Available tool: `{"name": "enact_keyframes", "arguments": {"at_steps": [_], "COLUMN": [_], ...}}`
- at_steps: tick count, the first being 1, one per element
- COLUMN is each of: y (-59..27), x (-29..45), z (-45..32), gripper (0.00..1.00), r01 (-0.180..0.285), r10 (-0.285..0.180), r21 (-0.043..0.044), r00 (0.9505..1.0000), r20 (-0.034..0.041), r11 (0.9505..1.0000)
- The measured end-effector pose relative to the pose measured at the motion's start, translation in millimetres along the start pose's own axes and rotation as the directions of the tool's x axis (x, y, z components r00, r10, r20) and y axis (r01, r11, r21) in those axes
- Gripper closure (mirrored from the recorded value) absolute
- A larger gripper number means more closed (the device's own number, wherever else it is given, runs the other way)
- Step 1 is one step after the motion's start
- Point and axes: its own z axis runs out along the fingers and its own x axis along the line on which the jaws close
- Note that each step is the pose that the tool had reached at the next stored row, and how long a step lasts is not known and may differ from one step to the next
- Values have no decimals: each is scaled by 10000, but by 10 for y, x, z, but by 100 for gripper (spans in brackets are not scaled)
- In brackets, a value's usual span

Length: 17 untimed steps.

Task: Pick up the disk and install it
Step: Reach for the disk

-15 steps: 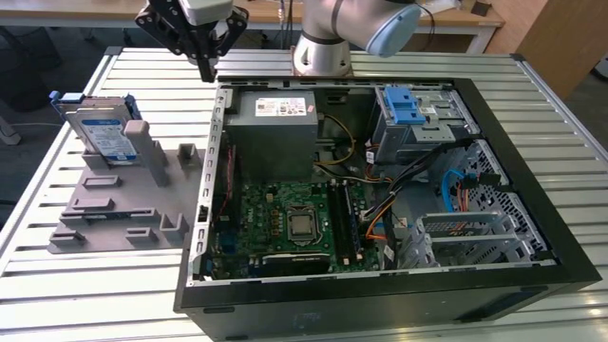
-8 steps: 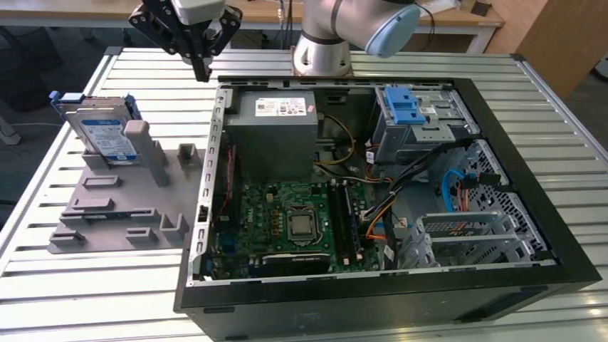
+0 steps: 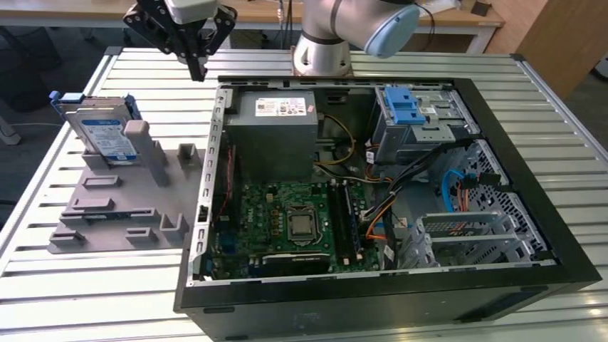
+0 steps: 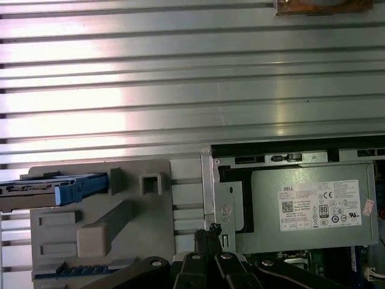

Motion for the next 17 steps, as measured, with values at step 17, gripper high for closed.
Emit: {"name": "enact_keyframes", "arguments": {"at_steps": [17], "y": [52], "x": [149], "z": [4], "gripper": [89], "r01": [17], "r10": [-21], "r21": [-94], "r00": [9990], "r20": [-453], "r11": [10000]}}
